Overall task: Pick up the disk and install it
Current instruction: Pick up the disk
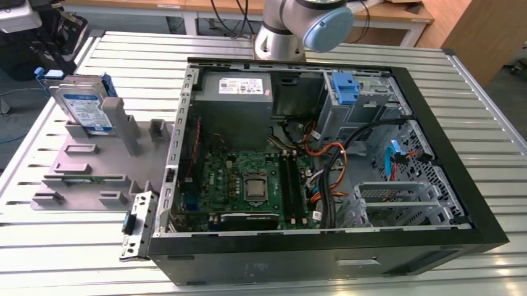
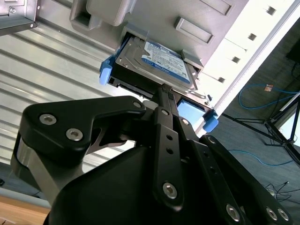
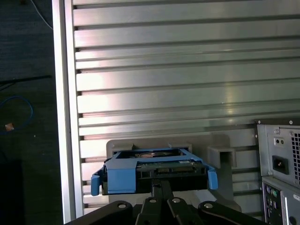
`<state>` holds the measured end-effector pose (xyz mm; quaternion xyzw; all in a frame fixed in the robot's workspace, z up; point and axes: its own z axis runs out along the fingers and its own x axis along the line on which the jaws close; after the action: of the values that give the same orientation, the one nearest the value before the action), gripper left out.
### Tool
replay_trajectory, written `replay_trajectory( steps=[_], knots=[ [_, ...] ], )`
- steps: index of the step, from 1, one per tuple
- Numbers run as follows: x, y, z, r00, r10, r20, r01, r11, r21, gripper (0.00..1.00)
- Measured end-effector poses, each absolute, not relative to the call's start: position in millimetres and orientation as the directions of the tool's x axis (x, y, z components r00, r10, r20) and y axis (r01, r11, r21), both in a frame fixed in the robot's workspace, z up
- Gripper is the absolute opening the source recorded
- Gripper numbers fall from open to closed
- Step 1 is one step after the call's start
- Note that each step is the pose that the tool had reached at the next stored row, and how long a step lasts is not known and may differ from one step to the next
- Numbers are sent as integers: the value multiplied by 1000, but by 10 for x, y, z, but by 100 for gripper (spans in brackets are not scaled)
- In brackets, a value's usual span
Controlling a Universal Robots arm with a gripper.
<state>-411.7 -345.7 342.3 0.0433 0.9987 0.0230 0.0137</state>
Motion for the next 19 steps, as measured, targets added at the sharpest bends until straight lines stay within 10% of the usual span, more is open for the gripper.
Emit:
replay_trajectory(
  steps=[19],
  knots=[
    [-4117, -3457, 3417, -998, -51, -25, -52, 998, 47, 11]
  ],
)
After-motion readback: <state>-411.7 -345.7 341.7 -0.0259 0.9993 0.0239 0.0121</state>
